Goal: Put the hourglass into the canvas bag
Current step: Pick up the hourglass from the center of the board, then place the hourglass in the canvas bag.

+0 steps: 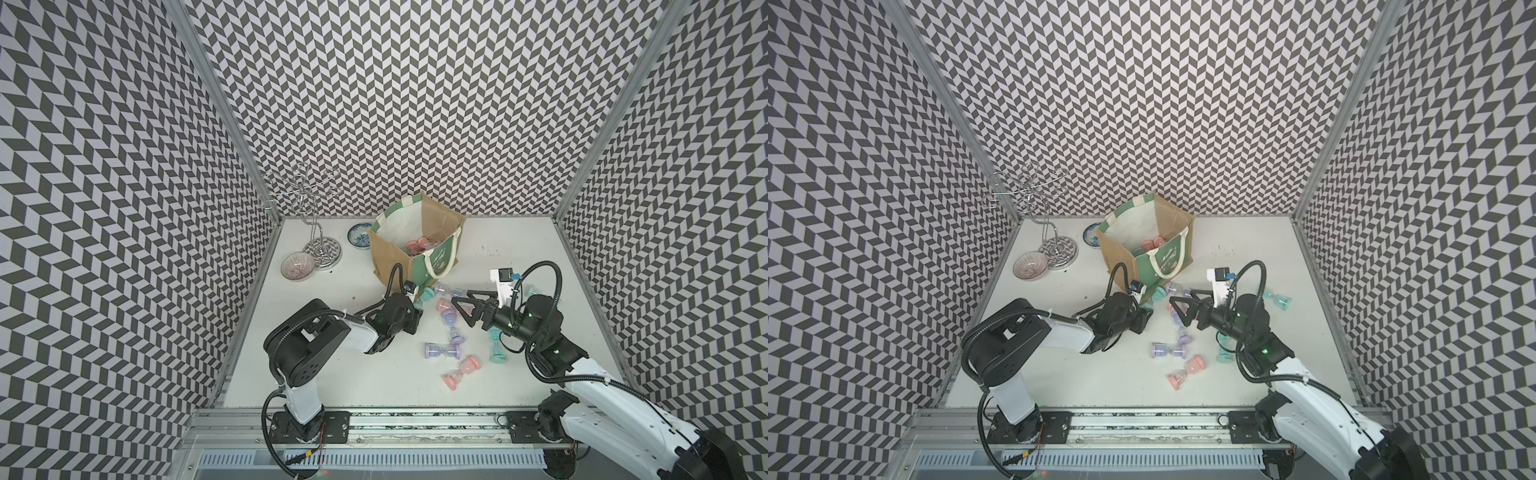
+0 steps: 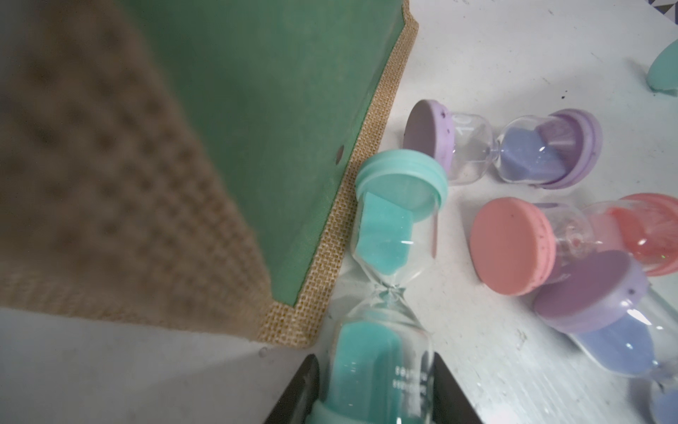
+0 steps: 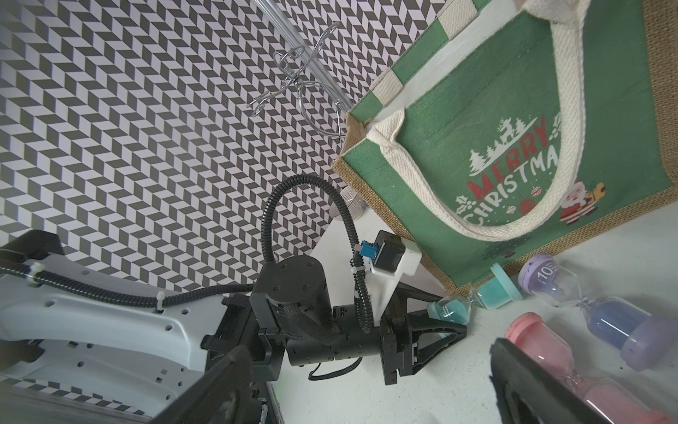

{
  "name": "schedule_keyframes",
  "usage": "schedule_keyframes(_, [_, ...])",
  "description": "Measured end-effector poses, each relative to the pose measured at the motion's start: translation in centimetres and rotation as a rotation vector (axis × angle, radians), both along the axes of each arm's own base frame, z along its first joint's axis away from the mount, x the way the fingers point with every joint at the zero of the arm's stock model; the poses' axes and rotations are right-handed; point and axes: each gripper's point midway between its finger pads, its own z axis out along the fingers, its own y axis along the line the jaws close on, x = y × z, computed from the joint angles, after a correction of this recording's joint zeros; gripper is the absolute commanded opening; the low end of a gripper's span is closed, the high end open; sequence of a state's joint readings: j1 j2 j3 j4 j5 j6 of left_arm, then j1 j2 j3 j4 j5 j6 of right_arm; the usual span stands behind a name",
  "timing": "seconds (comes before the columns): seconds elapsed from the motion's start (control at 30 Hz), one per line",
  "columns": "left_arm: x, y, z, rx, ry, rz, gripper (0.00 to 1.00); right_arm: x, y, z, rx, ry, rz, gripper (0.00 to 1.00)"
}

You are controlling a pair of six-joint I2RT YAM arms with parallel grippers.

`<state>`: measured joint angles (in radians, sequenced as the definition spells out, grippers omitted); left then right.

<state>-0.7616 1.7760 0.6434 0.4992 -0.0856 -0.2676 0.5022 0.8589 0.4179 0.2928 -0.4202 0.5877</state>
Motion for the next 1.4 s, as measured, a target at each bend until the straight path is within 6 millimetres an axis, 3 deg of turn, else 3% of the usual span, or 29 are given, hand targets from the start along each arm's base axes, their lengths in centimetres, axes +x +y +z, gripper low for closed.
schedule_keyframes(0.13, [-0.7,0.2,0.4,0.000,-0.005,-0.001,0.35,0.0,0.0,0.2,0.003,0.006,-0.001,0.99])
schedule_keyframes(0.5, [-3.1,-0.3,3.4,-0.043,-0.021,-0.004,0.27,0.5,0.7,3.2,0.050,-0.004,0.018,0.99])
schedule_keyframes(0.73, [-5.5,0.7,5.8,-0.083,-0.008,-0.002,0.23,0.6,1.0,6.2,0.098,-0.032,0.032,0.99])
schedule_keyframes(1.0, [-6.8,2.0,10.1,-0.134,-0.010,0.016,0.19,0.5,1.2,9.2,0.144,-0.065,0.048,0.99])
schedule_keyframes(1.4, [-6.6,1.9,20.8,-0.213,-0.098,0.004,0.18,0.5,1.4,13.9,0.202,-0.142,0.062,0.99])
